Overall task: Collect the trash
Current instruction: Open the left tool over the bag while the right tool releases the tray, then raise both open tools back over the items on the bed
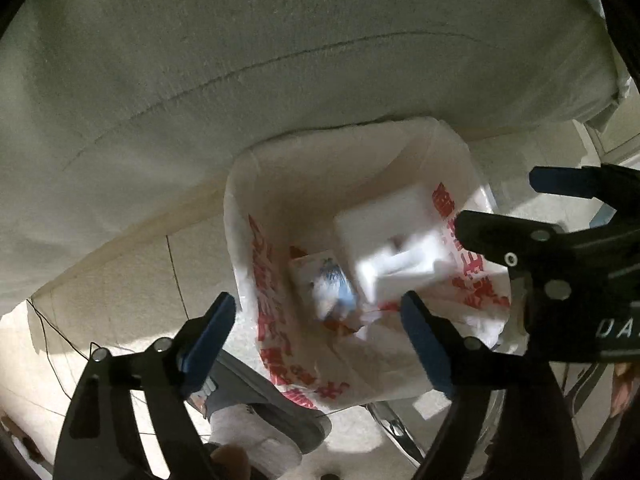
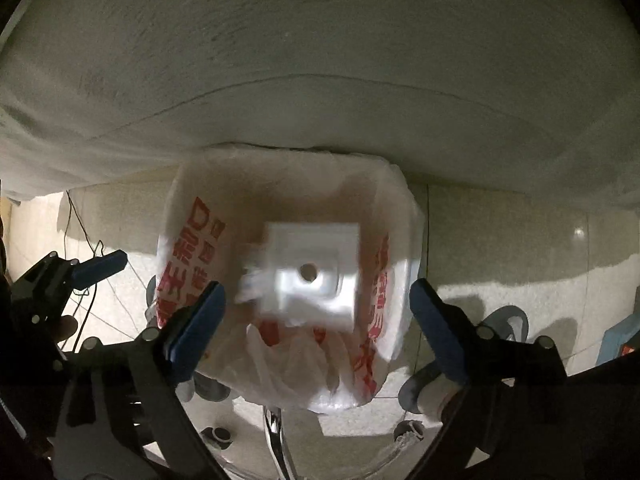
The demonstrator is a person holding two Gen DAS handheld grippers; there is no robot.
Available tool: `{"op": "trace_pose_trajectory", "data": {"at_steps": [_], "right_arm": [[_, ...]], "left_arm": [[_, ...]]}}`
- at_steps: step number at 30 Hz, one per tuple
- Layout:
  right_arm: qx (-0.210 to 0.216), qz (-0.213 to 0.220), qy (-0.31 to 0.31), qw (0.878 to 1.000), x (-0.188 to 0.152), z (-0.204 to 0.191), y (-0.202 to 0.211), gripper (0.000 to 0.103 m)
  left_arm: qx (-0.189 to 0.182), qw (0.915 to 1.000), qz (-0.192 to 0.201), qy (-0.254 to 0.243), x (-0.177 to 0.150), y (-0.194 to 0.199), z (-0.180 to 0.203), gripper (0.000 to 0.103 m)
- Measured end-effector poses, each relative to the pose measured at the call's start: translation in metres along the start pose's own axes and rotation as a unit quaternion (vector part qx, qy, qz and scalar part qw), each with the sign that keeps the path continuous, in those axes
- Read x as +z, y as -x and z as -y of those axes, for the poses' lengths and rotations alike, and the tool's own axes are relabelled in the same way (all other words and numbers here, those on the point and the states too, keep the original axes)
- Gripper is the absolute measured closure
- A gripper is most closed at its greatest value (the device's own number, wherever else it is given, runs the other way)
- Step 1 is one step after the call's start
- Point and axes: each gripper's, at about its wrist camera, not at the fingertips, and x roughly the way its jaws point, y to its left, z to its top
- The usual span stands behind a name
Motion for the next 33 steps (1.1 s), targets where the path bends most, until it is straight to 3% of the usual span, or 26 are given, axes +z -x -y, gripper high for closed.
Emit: {"op": "trace_pose_trajectory", "data": {"at_steps": [9,12,22,33], "right_arm": [[0.016,0.014,-0.010,1.000,-0.004,0.002,0.021,0.011],[0.018,0.025,-0.015,0.999,-0.005,0.002,0.037,0.011],[0.050,0.067,-0.018,0.996,-0.020,-0.006,0.090,0.011],[0.050,0.129,-0.013,0.990,-0.017,-0.005,0.167,0.011]], "left_arm": [[0.019,0.9997,0.013,-0.008,-0.004,0.012,-0.004,0.017],[0.042,0.9987,0.023,-0.017,-0.003,0.026,-0.003,0.017],[0.064,0.9942,0.084,-0.018,-0.001,0.086,-0.002,0.017],[0.053,0.9854,0.159,0.033,0.001,0.153,-0.015,0.011]]}}
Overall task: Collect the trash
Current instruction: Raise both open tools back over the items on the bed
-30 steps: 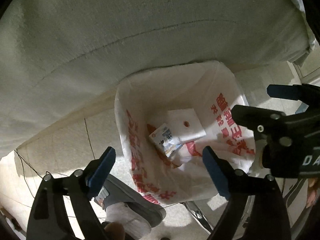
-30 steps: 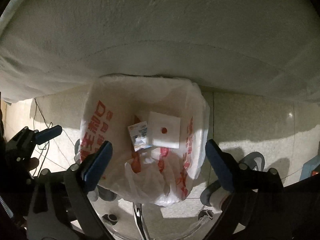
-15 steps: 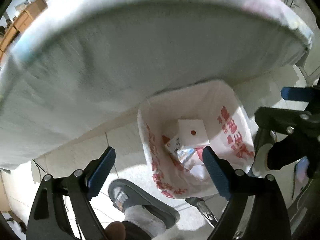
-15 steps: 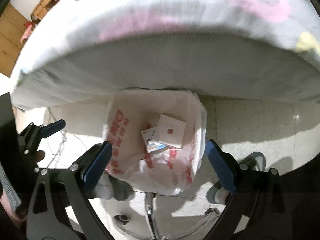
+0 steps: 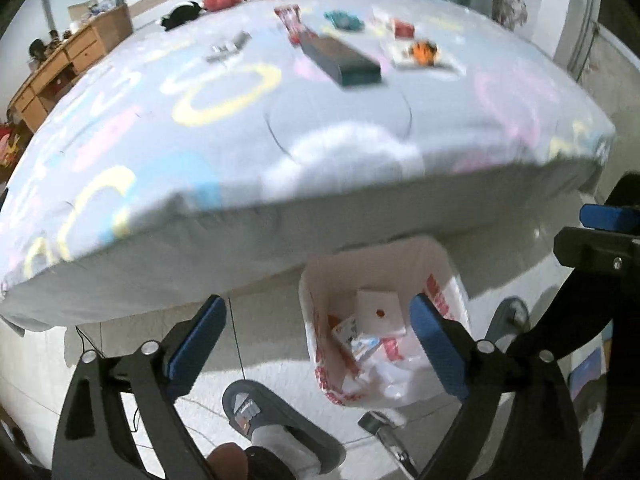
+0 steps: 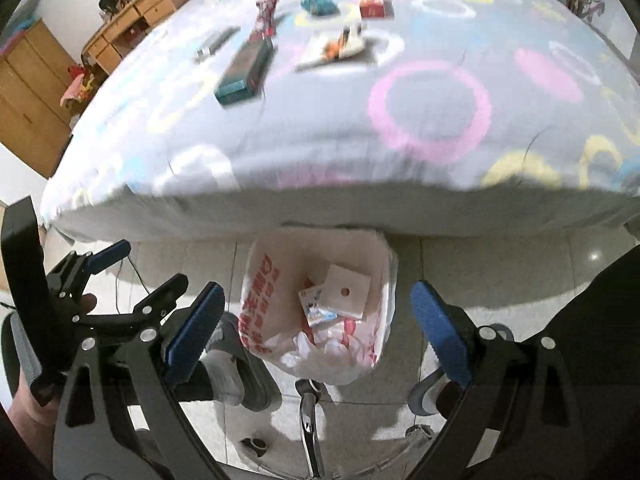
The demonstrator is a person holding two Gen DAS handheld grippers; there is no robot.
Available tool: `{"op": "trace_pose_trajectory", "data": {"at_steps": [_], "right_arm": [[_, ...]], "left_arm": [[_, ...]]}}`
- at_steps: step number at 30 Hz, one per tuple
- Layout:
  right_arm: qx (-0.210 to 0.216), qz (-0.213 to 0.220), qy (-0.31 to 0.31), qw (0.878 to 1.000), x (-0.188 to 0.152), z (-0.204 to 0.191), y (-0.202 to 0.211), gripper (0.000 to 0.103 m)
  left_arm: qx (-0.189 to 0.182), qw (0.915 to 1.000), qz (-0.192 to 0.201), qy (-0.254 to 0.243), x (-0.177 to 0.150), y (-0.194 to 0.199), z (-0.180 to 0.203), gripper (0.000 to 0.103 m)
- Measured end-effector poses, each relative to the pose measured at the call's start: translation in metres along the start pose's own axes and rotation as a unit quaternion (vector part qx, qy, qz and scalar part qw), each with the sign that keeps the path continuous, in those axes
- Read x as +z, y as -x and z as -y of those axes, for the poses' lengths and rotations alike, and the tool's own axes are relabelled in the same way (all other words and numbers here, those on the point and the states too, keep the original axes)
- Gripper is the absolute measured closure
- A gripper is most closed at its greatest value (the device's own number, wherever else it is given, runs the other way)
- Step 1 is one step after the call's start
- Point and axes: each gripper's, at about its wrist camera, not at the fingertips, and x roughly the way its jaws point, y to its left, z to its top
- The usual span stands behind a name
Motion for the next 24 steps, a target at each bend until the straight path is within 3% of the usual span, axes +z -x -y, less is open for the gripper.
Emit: {"op": "trace_pose_trajectory", "data": {"at_steps": [10,24], "right_arm": [[-0.007,0.068,0.012,0.998,0.041,-0.009,0.054,0.007],[-0.017,0.092,0.014,0.995,0.102,-0.010,0.073,0.007]], "left_arm": [[-0.003,0.9969,0.059,0.052,0.039,0.049,-0.020,0.008],[0.007,0.9939,0.085,0.071,0.106,0.069,-0.034,0.008]]}}
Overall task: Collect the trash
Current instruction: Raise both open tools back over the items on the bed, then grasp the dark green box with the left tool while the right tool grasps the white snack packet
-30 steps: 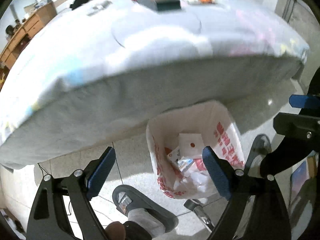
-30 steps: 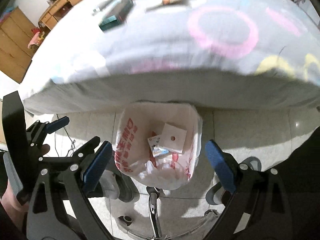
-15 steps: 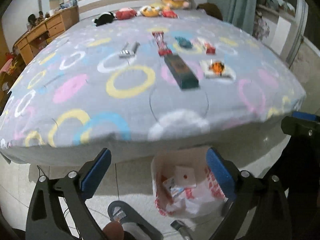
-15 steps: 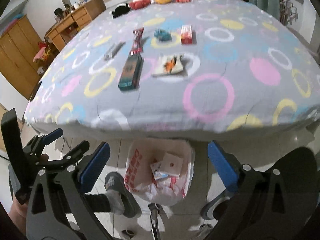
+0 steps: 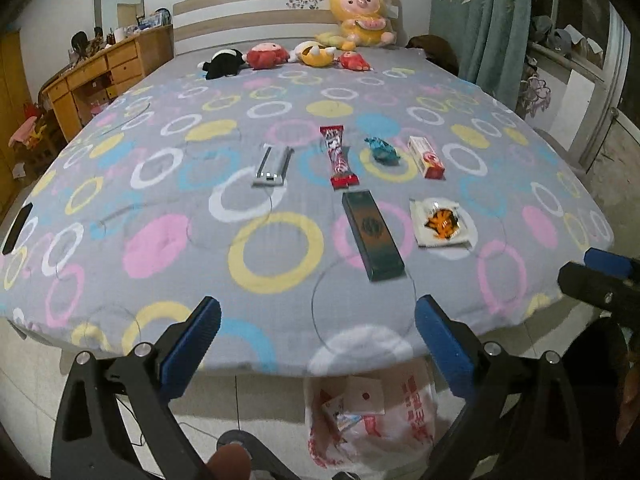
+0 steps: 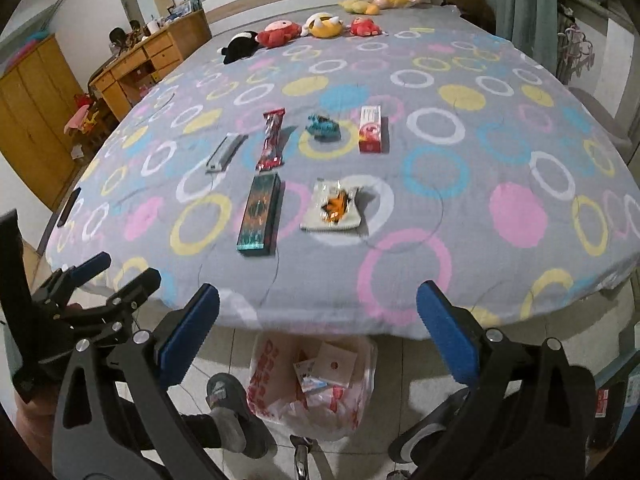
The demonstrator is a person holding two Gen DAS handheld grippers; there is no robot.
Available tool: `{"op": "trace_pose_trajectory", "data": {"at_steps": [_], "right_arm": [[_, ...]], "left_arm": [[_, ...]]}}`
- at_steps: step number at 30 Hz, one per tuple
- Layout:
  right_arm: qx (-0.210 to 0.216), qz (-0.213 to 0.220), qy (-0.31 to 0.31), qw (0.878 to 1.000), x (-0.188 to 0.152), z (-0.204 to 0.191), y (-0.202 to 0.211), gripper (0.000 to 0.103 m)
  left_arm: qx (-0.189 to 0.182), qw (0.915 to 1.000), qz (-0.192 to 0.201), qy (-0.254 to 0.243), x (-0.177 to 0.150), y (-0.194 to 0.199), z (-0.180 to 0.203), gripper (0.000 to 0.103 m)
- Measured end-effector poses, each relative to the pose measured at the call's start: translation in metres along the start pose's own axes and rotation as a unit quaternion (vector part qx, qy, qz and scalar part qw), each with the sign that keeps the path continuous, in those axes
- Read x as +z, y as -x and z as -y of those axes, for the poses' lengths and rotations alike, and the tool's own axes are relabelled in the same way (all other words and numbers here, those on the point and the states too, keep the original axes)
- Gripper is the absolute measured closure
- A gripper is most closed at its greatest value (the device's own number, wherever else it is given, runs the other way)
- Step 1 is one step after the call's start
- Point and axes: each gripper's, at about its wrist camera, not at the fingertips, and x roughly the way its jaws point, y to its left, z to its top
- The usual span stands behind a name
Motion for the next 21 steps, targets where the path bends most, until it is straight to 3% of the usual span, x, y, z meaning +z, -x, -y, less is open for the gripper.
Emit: {"op": "trace_pose_trajectory", "data": {"at_steps": [6,21], "right_arm": [[-0.013,0.001,-0.002,1.000,0.024,0.006,-0.011,0.007],[-0.028,-0.045,-0.028,0.998,0.071,0.026,-0.082,0.007]], "left_arm": [[0.005,1.0000,-0.009,0.000,0.018,-0.021,0.000,0.008],[0.013,0.9992,-0.037,-0.013,0.042,-0.090,0.034,0.008]]}}
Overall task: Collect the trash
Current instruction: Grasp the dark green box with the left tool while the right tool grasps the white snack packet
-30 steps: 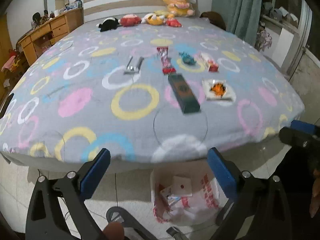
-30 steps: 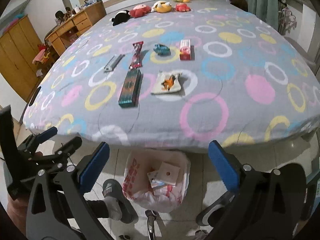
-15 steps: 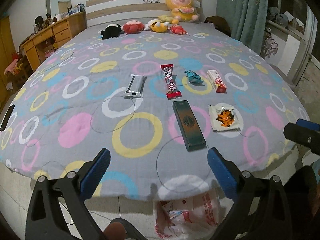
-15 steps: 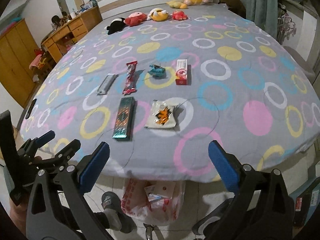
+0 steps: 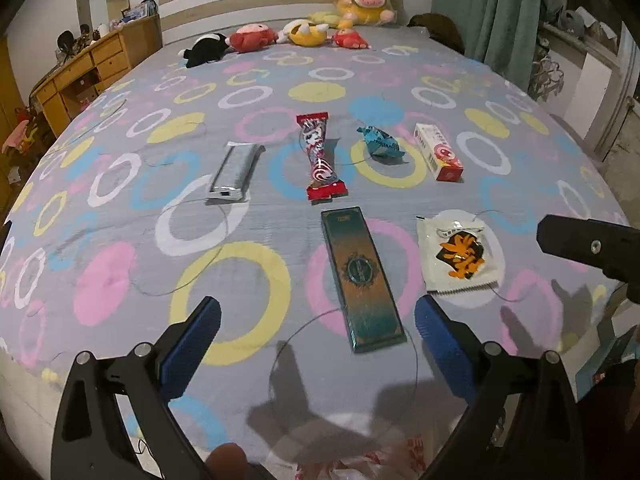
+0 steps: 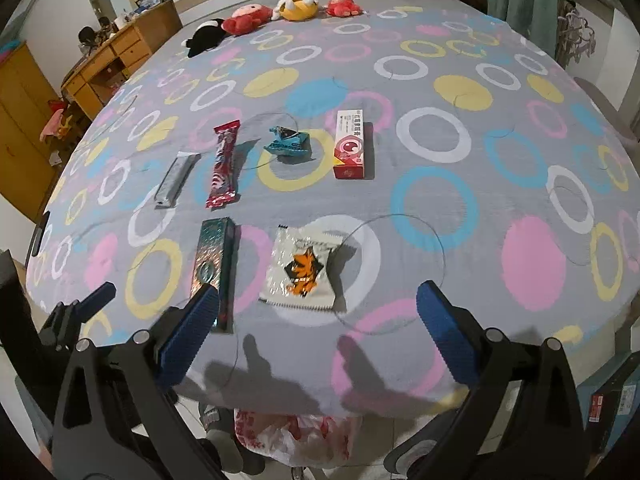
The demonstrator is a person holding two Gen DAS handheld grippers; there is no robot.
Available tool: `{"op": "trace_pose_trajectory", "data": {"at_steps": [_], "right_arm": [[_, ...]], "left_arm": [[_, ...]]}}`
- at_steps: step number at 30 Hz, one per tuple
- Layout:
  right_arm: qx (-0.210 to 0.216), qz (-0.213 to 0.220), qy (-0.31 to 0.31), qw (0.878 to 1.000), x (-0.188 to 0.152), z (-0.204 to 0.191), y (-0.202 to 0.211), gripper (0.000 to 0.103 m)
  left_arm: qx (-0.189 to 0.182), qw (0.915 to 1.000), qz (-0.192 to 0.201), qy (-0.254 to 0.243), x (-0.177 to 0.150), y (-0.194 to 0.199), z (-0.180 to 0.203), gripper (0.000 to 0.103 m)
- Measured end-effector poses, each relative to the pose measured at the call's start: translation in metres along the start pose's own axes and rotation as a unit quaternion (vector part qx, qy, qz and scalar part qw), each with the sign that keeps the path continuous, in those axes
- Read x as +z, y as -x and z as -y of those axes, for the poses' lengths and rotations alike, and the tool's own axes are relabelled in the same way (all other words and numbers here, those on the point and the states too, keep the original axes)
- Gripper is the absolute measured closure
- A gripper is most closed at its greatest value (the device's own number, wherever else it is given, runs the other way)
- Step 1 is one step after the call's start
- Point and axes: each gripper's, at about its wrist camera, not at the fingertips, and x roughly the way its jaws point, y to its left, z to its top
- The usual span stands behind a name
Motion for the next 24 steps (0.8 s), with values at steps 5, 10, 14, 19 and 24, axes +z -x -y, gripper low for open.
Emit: {"op": "trace_pose_trajectory", "data": {"at_steps": [5,10,14,19,24], "right_arm": [[-0.004,-0.027,-0.014,1.000,0.012,0.004,-0.026,0.007],[-0.019,-0.047,-0.001,0.999,0.018,0.000,-0.053,0.007],[-0.022,-0.067,-0.003,0.998,0.020,0.000,-0.073,0.007],[-0.024,-0.081,-0.017,0.996,0.019,0.004,-0.091,0.007],[-0.028,-0.095,-0.023,0.995,0.018,0.006,-0.106,0.007]], "left_arm": [[0.005,1.0000,0.001,-0.008,0.004,-0.017,0.009,0.008],[0.008,0.9998,-0.015,0.007,0.005,-0.036,0.008,0.008],[0.001,0.9995,-0.027,0.015,0.007,-0.048,0.006,0.008],[-0.002,0.9990,-0.037,0.026,0.010,-0.059,0.004,0.008],[-0.006,0.9986,-0.047,0.022,0.009,-0.067,0.008,0.008]]}}
